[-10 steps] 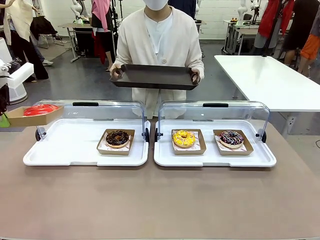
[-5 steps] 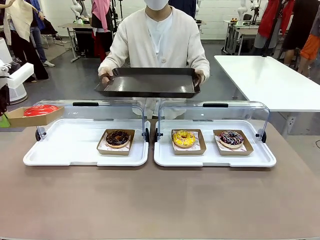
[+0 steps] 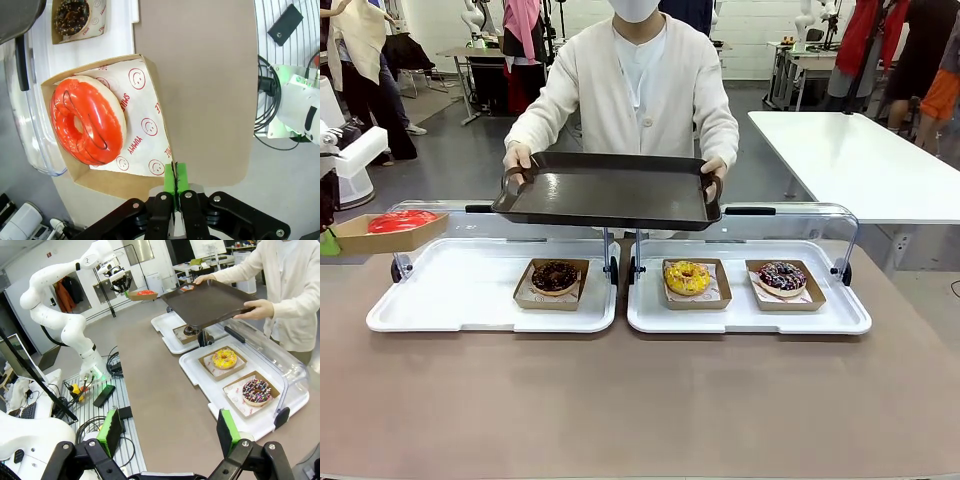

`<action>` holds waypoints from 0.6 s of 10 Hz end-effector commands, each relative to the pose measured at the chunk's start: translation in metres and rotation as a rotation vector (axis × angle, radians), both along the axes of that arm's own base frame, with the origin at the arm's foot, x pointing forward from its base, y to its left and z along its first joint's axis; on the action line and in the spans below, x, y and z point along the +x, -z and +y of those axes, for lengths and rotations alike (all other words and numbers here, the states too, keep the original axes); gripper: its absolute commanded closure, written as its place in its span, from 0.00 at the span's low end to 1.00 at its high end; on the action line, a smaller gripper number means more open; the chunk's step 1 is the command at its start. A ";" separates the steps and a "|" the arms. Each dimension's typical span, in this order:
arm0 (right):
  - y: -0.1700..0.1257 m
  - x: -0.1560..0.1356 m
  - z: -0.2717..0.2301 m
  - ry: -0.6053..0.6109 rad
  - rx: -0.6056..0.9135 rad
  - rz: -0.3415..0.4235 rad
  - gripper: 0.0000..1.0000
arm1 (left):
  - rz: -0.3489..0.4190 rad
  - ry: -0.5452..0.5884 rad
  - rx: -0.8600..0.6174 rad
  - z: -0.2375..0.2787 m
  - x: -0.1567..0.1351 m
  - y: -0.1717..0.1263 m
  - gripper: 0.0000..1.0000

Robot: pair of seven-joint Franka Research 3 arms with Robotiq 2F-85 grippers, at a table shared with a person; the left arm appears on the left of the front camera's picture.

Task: Provide the desired donut to the person.
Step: Place the picked Paper togo box onto the Handle tray extended by the person.

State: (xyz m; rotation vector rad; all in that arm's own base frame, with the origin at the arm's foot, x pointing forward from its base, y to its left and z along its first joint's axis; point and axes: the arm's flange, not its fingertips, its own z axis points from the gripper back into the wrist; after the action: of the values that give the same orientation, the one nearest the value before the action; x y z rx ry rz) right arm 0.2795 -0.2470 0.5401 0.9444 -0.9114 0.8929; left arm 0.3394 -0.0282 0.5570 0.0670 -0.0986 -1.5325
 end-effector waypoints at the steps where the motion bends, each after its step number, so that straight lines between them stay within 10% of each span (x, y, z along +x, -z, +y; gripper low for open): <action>1: -0.001 0.000 -0.001 -0.006 0.015 -0.024 0.00 | -0.006 -0.001 0.021 0.001 -0.001 0.000 1.00; 6: -0.001 0.000 -0.001 -0.006 0.015 -0.024 0.00 | 0.003 0.017 0.027 0.001 0.016 -0.021 0.99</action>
State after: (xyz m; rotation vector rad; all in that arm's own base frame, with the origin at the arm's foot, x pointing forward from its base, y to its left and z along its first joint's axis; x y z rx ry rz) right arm 0.2795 -0.2470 0.5401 0.9443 -0.9114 0.8929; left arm 0.3423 -0.0281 0.5621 0.0692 -0.0990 -1.5341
